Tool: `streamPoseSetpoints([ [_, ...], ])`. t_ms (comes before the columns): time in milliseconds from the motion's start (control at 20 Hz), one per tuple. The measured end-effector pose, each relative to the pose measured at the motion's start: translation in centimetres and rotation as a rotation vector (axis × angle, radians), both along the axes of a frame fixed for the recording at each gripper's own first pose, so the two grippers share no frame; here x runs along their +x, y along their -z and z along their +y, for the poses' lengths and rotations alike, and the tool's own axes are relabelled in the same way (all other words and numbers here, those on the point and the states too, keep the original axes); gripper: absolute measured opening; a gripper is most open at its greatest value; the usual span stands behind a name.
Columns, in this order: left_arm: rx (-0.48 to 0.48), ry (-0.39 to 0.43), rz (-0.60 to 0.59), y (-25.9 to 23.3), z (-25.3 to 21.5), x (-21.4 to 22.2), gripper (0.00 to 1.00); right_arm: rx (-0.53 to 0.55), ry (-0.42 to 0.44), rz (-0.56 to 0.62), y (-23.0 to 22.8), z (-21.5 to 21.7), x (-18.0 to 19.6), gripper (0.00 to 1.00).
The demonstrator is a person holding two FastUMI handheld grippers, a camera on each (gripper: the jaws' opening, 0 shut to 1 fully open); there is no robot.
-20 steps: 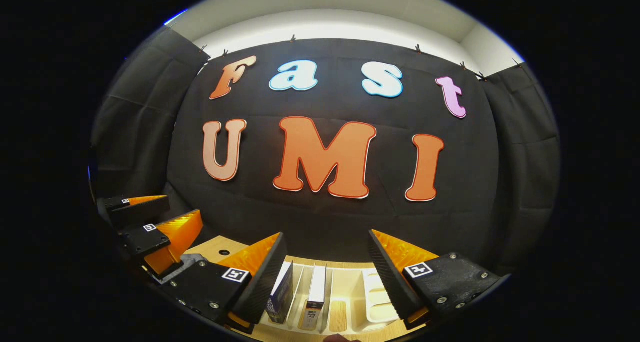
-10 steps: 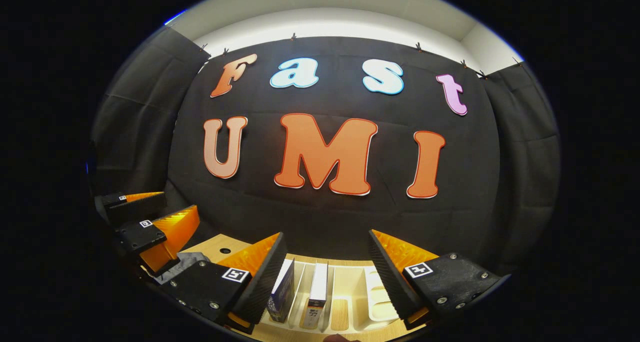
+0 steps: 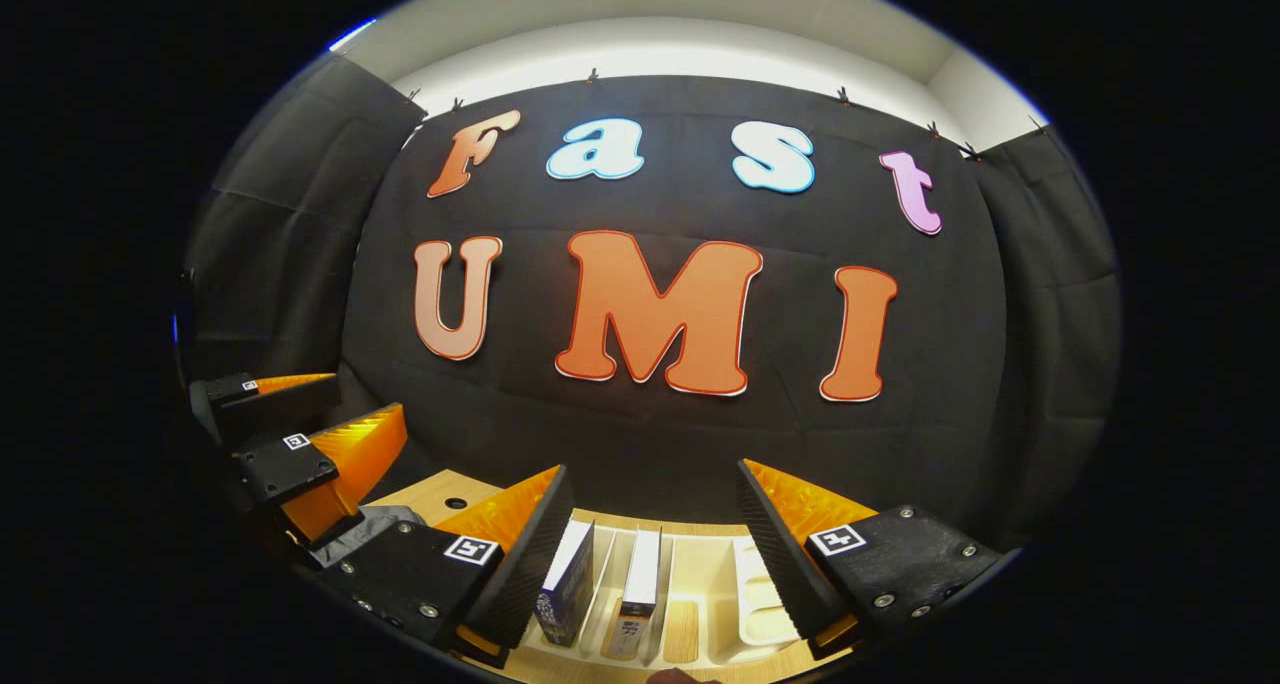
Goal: Open the schoolbag, grab two books from the bookshelf and put them into the schoolbag.
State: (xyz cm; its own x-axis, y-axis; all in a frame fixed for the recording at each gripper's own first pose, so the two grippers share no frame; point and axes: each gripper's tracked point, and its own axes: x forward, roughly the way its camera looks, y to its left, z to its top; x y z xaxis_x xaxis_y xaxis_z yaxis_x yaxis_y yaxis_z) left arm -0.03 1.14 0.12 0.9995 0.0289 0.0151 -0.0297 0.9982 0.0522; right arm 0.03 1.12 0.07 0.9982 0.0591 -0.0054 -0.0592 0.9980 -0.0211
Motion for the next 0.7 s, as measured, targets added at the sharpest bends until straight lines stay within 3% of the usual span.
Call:
streamPoseSetpoints([
  [700, 0.043, -0.029, 0.030, 0.8, 0.9, -0.3, 0.96, 0.004, -0.001, 0.015, 1.0, -0.5, 0.0, 0.97],
])
